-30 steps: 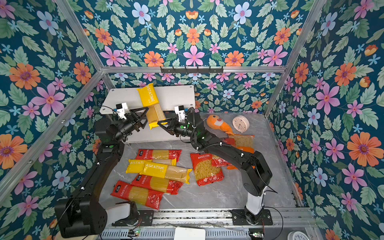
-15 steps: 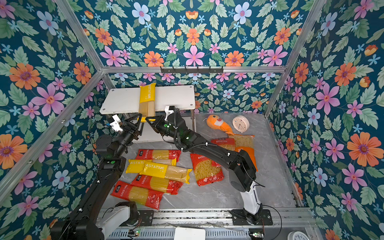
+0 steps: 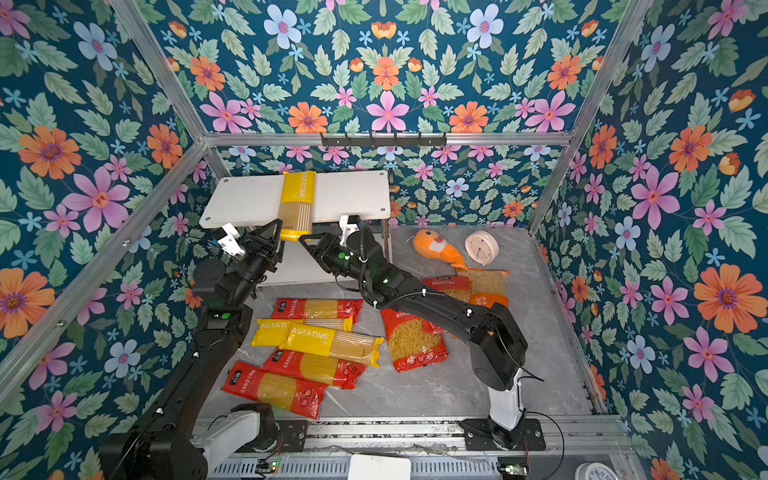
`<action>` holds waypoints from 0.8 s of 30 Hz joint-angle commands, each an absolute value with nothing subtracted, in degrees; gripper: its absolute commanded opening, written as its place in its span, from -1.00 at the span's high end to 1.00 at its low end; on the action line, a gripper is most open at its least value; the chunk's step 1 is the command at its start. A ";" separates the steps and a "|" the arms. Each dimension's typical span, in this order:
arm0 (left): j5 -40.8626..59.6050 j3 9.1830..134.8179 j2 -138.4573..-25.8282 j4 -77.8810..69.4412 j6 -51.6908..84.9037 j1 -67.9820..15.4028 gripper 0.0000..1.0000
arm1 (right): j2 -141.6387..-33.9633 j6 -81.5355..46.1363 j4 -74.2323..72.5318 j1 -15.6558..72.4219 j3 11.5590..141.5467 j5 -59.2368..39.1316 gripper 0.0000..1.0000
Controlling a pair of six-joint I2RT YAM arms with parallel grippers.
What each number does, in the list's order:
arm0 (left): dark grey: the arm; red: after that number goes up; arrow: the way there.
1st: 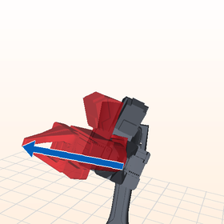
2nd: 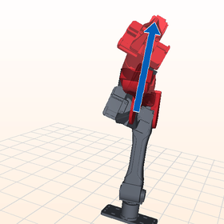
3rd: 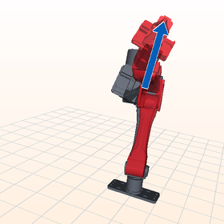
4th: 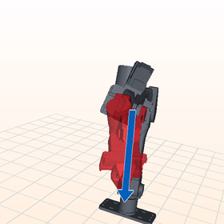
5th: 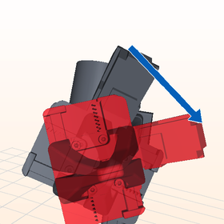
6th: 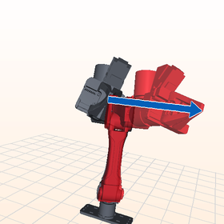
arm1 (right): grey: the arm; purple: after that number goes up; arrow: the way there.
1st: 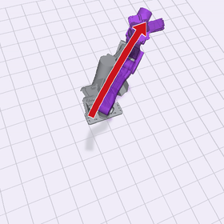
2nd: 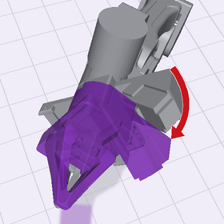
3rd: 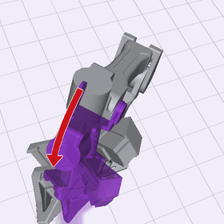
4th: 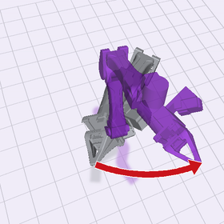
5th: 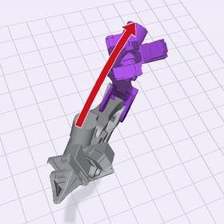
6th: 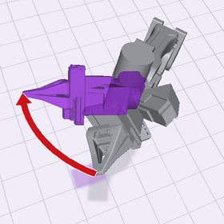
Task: Place and organize the pasta boxes and bags onto the shelf
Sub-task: 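Open the right gripper and withdraw it while the left gripper holds the pack, then carry the yellow pack with the left gripper to the shelf's near corner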
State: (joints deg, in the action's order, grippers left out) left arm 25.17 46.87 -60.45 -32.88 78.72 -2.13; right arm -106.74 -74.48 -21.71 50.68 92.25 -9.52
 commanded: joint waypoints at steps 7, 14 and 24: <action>19.69 40.82 -57.13 -35.33 76.99 -6.99 -0.55 | -97.04 -74.48 -27.54 49.13 76.86 -10.48 -0.13; 13.46 42.31 -60.49 -36.70 74.55 -11.93 -0.30 | -88.39 -74.10 -27.48 49.03 62.92 -6.34 -0.13; 5.94 45.63 -61.00 -30.48 72.70 -14.29 0.34 | -85.50 -73.38 -26.01 48.96 56.49 -3.92 -0.12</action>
